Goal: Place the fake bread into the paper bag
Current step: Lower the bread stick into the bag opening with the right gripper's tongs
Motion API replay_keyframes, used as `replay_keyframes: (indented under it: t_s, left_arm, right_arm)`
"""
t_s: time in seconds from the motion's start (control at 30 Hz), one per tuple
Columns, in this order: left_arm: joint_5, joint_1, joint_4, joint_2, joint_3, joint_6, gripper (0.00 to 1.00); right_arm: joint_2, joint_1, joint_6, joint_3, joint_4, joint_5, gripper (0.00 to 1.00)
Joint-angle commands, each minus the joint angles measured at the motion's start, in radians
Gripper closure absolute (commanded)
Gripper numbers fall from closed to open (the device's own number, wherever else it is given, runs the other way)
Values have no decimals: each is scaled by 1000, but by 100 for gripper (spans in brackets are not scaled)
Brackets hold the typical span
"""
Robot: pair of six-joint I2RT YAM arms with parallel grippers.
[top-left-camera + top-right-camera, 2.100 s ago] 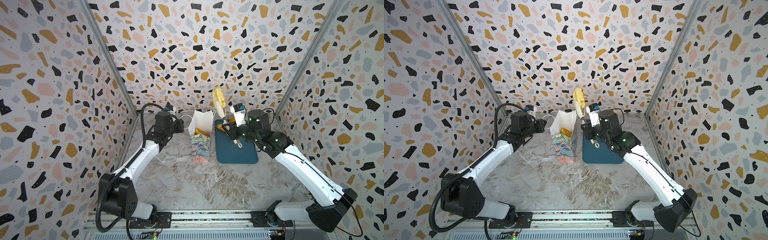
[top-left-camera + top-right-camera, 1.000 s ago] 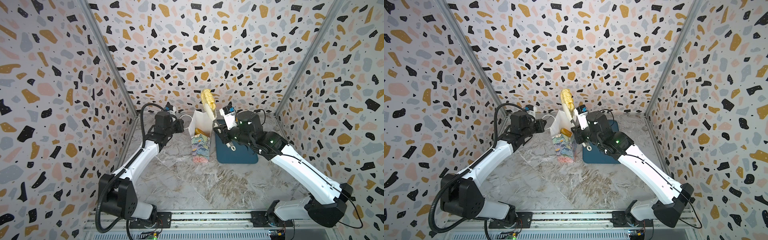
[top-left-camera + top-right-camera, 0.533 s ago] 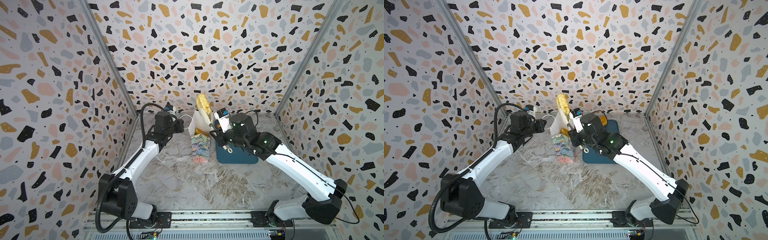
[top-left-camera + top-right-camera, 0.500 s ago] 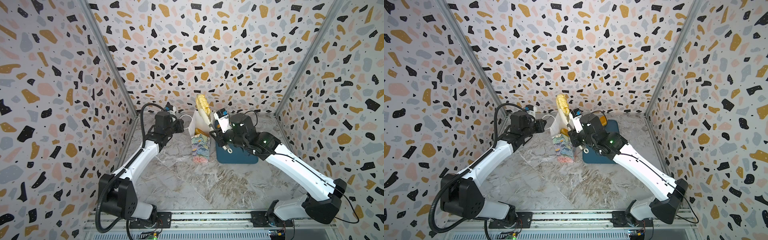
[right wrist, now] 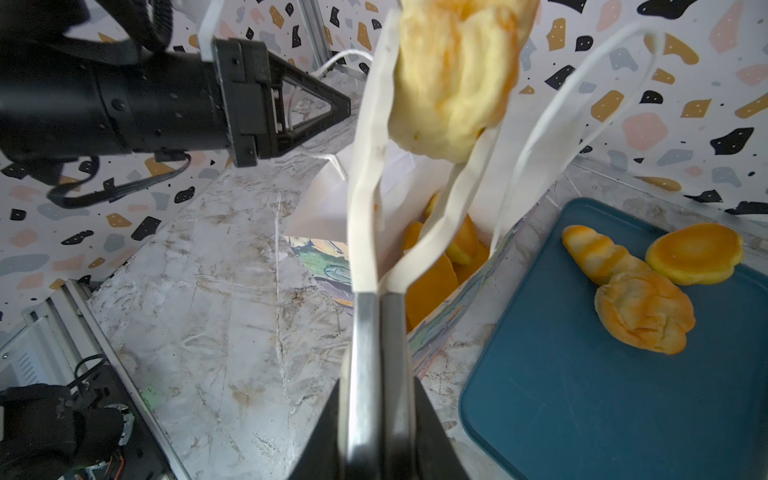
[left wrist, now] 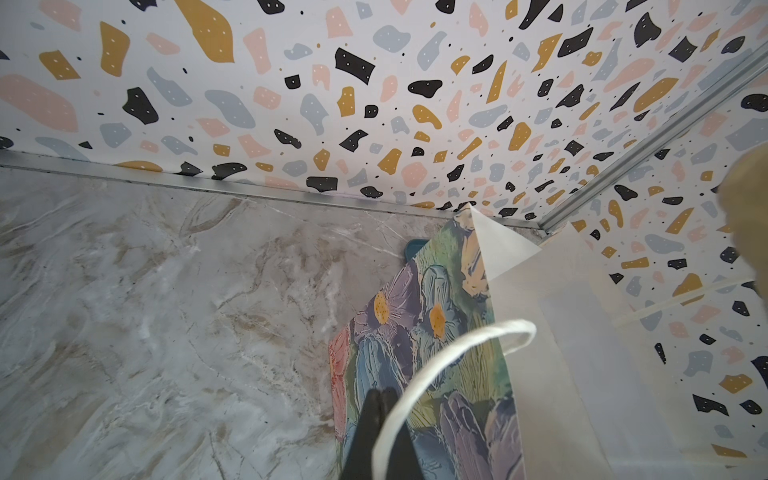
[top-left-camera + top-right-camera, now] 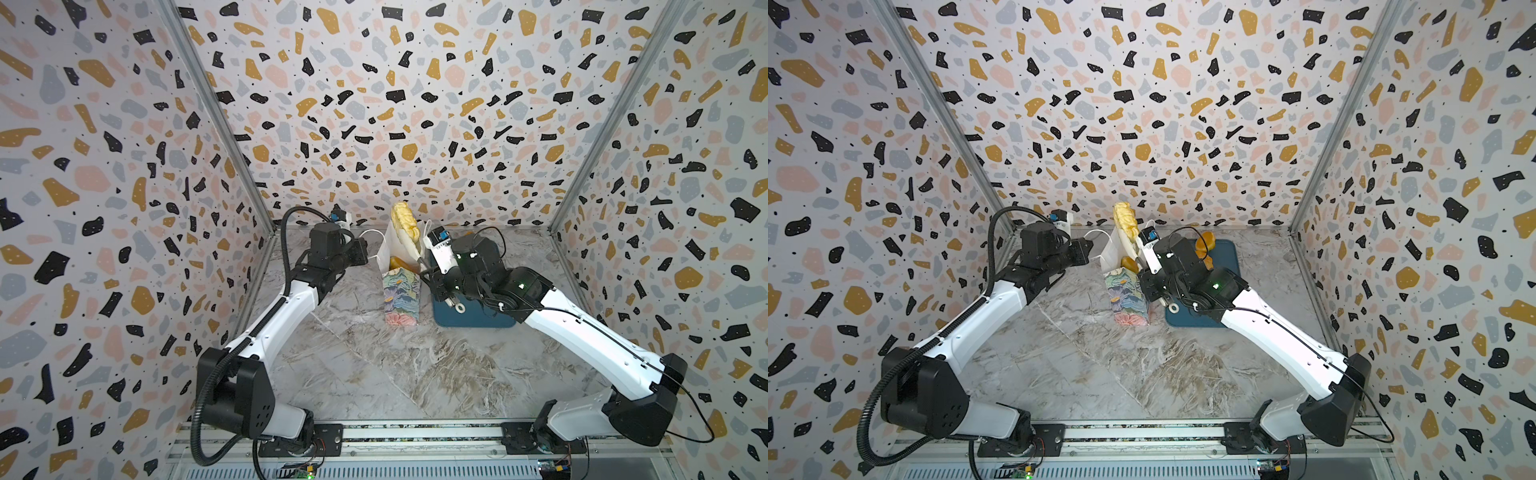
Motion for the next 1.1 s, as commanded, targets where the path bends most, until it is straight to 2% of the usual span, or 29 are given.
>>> replay_keyframes:
  t_s: [0.0, 0.37, 0.87, 1.07]
  left_arm:
    - [17, 6, 18, -13, 19, -2, 100]
    - [16, 5, 19, -11, 19, -1, 100]
    - [14, 6, 19, -13, 18, -1, 100]
    - [15, 6, 19, -13, 17, -1, 100]
  right_arm:
    - [-18, 5, -15, -5, 6, 22, 100]
    - [-22, 4, -16, -44, -3, 36, 92]
    - [-27, 4, -12, -51, -10, 53, 66]
    - [-34, 4, -5, -51, -10, 70, 64]
